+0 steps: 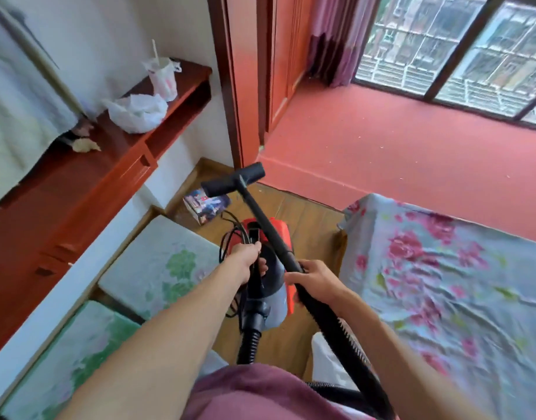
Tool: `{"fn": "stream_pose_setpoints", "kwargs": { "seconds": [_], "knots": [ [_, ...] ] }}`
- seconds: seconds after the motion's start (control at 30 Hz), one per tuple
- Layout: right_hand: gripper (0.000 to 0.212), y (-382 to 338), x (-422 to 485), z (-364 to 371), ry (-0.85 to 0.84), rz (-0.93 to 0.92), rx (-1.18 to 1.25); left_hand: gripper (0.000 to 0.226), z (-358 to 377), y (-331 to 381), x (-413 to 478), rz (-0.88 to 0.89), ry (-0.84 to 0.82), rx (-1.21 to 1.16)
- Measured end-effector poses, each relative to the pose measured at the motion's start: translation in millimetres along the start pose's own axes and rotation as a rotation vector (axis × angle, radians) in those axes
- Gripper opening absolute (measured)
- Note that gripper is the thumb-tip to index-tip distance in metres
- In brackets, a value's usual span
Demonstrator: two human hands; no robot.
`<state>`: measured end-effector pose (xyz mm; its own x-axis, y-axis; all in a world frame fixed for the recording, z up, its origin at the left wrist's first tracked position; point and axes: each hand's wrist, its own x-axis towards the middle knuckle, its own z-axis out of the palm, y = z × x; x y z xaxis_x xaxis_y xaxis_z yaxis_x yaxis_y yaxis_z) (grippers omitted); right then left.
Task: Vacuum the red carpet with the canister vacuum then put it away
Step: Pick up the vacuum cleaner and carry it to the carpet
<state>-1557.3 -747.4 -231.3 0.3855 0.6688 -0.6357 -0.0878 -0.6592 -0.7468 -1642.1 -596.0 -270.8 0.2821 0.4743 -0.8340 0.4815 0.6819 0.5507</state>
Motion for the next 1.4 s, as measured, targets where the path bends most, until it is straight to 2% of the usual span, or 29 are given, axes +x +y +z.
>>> {"fn": "stream_pose_setpoints", "kwargs": {
  "seconds": [0.17, 0.27, 0.47, 0.8, 1.03, 1.2, 1.4],
  "knots": [
    [0.017, -22, 36, -34, 0.181, 0.013, 0.151, 0.025, 49, 58, 21, 0.042, -0.124, 0.126],
    [0.01, -40, 76, -58, 0.249, 0.064, 0.232, 0.023, 76, 94, 52, 0.009, -0.194, 0.172],
    [0.012, -94, 152, -112, 0.354, 0.153, 0.315, 0.024, 129, 188, 123, -0.021, -0.281, 0.259],
    [0.01, -188, 248, -198, 0.516, 0.062, 0.438, 0.021, 193, 361, 207, 0.085, -0.316, 0.375],
    [0.019, -220, 342, -271, 0.472, 0.024, 0.719, 0.017, 242, 454, 271, 0.126, -0.264, 0.42],
    [0.013, -247, 415, -354, 0.407, 0.028, 0.717, 0.022, 304, 528, 316, 0.149, -0.159, 0.451],
    [0.012, -279, 469, -462, 0.359, 0.012, 0.782, 0.029, 387, 608, 354, 0.165, -0.136, 0.451]
  ]
}}
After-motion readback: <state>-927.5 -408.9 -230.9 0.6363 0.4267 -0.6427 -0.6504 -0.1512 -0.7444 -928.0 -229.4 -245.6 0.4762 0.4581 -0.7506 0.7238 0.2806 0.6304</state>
